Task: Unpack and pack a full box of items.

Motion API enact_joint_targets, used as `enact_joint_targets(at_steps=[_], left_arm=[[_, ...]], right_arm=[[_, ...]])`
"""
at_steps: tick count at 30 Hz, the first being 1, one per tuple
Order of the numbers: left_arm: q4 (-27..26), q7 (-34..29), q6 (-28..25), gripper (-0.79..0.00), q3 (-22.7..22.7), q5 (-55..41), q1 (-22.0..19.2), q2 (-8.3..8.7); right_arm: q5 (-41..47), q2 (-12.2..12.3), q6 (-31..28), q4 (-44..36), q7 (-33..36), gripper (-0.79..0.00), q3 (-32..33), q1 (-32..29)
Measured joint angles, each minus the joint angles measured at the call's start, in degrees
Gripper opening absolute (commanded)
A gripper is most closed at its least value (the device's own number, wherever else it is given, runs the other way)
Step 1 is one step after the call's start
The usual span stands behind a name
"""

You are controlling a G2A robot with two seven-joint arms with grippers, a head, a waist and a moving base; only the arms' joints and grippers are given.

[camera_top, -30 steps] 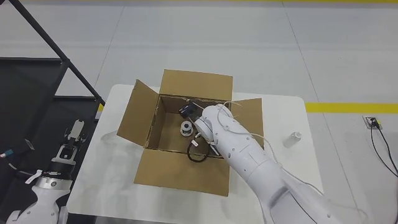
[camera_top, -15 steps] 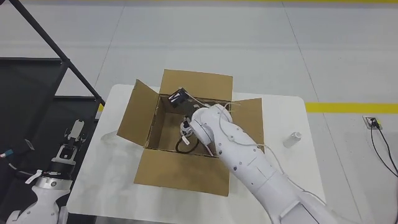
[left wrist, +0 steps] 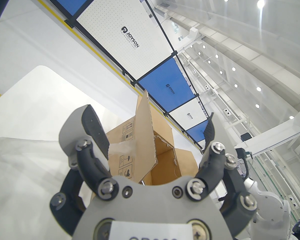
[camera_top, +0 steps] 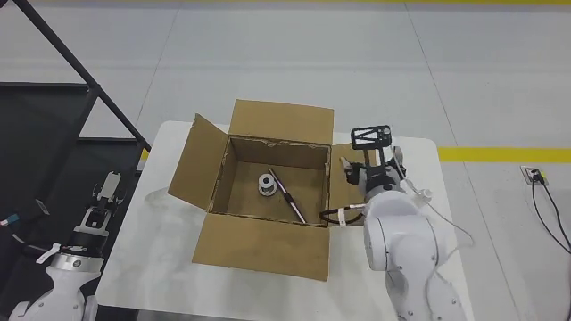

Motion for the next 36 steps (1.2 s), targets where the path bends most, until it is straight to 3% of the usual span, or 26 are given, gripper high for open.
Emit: enact_joint_targets(at_steps=[5,10,16,23,27,30,36], left_arm=[[0.00,0.00,0.00,0.000,0.00,0.00,0.00,0.00],[0.00,0.00,0.00,0.000,0.00,0.00,0.00,0.00],[0.00,0.00,0.00,0.000,0.00,0.00,0.00,0.00],[0.00,0.00,0.00,0.000,0.00,0.00,0.00,0.00],[0.00,0.00,0.00,0.000,0.00,0.00,0.00,0.00],[0.00,0.00,0.00,0.000,0.00,0.00,0.00,0.00],[0.00,0.00,0.00,0.000,0.00,0.00,0.00,0.00]], right_arm=[[4.34,0.71,0.73,-1.48,0.79,0.000,11.23,-4.65],[9.99,1.26,-0.06,3.95,0.20,0.000,19.88,-5.53],[17.83,1.91,-4.87,14.45,-1.02,0.000,24.95,-3.47],[20.32,2.47,-7.06,23.12,-5.02,0.000,25.76,-0.72],[21.59,2.79,-7.49,26.15,-6.69,-0.151,26.29,0.36],[22.11,3.06,-7.69,28.74,-7.60,-0.406,26.62,1.40],[22.65,3.47,-7.18,31.98,-9.92,-0.616,26.58,2.75]])
